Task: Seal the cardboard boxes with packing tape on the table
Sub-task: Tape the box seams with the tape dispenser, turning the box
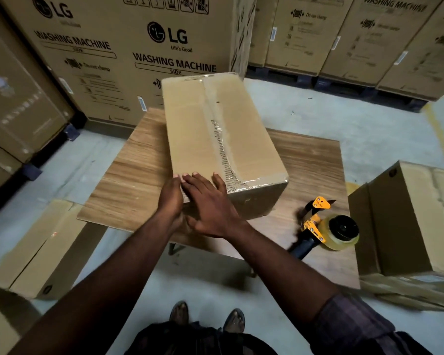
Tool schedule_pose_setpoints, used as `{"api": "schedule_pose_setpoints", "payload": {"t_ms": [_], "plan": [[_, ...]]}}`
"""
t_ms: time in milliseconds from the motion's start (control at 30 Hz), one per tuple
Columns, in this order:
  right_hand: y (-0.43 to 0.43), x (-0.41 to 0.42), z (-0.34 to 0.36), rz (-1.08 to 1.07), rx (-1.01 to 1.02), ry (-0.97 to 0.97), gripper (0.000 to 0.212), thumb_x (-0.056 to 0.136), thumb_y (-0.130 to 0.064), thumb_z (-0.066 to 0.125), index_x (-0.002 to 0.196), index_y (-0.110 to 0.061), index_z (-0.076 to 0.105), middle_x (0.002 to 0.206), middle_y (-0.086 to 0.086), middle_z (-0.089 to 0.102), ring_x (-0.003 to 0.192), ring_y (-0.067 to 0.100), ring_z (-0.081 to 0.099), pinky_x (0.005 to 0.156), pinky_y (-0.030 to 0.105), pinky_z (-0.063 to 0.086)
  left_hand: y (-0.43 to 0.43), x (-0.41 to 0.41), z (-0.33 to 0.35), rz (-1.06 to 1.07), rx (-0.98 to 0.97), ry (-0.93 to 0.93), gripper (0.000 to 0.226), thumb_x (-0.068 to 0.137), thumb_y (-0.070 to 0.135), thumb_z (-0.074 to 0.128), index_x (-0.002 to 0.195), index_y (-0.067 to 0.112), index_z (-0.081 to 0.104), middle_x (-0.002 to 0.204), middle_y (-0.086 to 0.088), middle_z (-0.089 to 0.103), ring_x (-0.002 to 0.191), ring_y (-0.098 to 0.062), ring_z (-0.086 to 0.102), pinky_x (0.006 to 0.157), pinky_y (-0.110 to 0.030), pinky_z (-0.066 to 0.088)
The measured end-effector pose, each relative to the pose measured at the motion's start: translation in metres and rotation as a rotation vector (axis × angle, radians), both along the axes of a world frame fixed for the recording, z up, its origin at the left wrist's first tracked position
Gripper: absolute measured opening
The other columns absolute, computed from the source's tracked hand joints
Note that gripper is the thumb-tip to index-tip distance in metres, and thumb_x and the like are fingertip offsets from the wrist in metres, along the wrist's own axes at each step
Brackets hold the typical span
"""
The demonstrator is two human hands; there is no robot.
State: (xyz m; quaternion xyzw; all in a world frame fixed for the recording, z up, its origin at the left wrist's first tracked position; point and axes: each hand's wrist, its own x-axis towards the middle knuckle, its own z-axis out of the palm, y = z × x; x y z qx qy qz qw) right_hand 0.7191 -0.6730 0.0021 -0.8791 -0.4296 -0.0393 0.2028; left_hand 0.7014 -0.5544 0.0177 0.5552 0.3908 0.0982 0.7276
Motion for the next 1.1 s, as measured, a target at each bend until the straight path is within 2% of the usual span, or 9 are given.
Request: {"api": "schedule_pose_setpoints", "payload": {"t_ms": [100,167,300,467,600,767,900,1000,1100], "plan": [[-0.015,-0.006,0.000,-0.008,0.076,-0.027,0.064,0.074,-0.045,0.070,0.131,-0.019,0.058,0.144,-0.001,0.054,0.136,0.020,0.046,0.116,0.056,0.016,-0.009,-0.014,-0.009,0.078,-0.114,-0.003,0.024,0.104,0.016,0.044,0.111,0.005,0.065,0.103,-0.013,0.070,0.096,-0.026,0.066,0.075,-0.029,0.055],[-0.015,-0.020,0.006,-0.067,0.051,-0.099,0.058,0.072,-0.046,0.072,0.122,-0.019,0.061,0.130,-0.001,0.060,0.123,0.021,0.053,0.114,0.057,0.020,-0.010,-0.026,-0.011,0.072,-0.011,0.001,0.022,0.095,0.013,0.053,0.115,0.004,0.059,0.098,-0.012,0.067,0.091,-0.027,0.066,0.066,-0.026,0.055],[-0.013,-0.051,0.012,-0.161,0.027,-0.126,0.049,0.064,-0.032,0.077,0.109,-0.020,0.062,0.113,-0.001,0.062,0.110,0.021,0.058,0.115,0.056,0.020,-0.014,-0.052,-0.011,0.030,0.420,0.030,0.070,0.082,0.008,0.066,0.146,0.019,0.040,0.141,0.000,0.051,0.126,-0.014,0.051,0.106,-0.034,0.045],[-0.056,-0.054,0.014,-0.162,0.042,0.031,0.063,0.061,-0.025,0.086,0.117,-0.019,0.057,0.120,-0.001,0.056,0.121,0.020,0.053,0.119,0.057,0.009,-0.024,-0.060,-0.006,-0.269,0.979,-0.091,0.073,0.085,-0.003,0.067,0.151,0.010,0.039,0.158,-0.010,0.032,0.142,-0.015,0.032,0.114,-0.010,0.021],[-0.104,-0.030,0.019,-0.312,0.060,0.058,0.067,0.062,-0.012,0.080,0.125,-0.016,0.058,0.124,0.002,0.059,0.131,0.021,0.050,0.121,0.050,-0.003,-0.017,-0.046,-0.012,-0.529,1.123,-0.066,0.054,0.094,0.020,0.062,0.146,0.016,0.049,0.159,-0.003,0.037,0.148,-0.023,0.030,0.119,-0.047,0.029],[-0.151,0.020,0.021,-0.557,-0.012,0.076,0.069,0.061,0.000,0.074,0.126,-0.016,0.058,0.120,0.000,0.059,0.128,0.023,0.053,0.122,0.053,-0.005,-0.016,-0.030,-0.009,-0.713,1.128,-0.094,0.068,0.084,0.023,0.051,0.151,0.022,0.041,0.161,0.005,0.034,0.151,-0.019,0.022,0.118,-0.055,0.028],[-0.130,0.022,0.022,-0.711,-0.076,0.046,0.053,0.073,-0.019,0.075,0.122,-0.014,0.056,0.125,0.010,0.054,0.129,0.031,0.049,0.120,0.061,0.017,0.002,-0.016,-0.008,-0.726,1.212,-0.046,0.065,0.087,0.033,0.049,0.151,0.026,0.040,0.160,0.005,0.035,0.148,-0.023,0.028,0.116,-0.062,0.027],[-0.085,-0.004,0.009,-0.753,-0.209,0.110,0.088,0.082,-0.051,0.068,0.151,-0.008,0.033,0.158,0.030,0.024,0.150,0.047,0.014,0.117,0.065,0.022,0.042,0.000,-0.007,-0.671,1.248,0.050,0.062,0.093,0.051,0.041,0.150,0.025,0.043,0.160,0.000,0.036,0.149,-0.025,0.028,0.117,-0.062,0.024],[-0.067,-0.015,-0.005,-0.794,-0.204,0.138,0.104,0.083,-0.062,0.062,0.158,-0.004,0.018,0.162,0.035,0.001,0.151,0.052,-0.004,0.117,0.066,0.022,0.105,0.013,-0.004,-0.546,1.255,0.188,0.064,0.097,0.059,0.033,0.151,0.025,0.042,0.163,-0.006,0.030,0.150,-0.031,0.023,0.118,-0.064,0.018]]}}
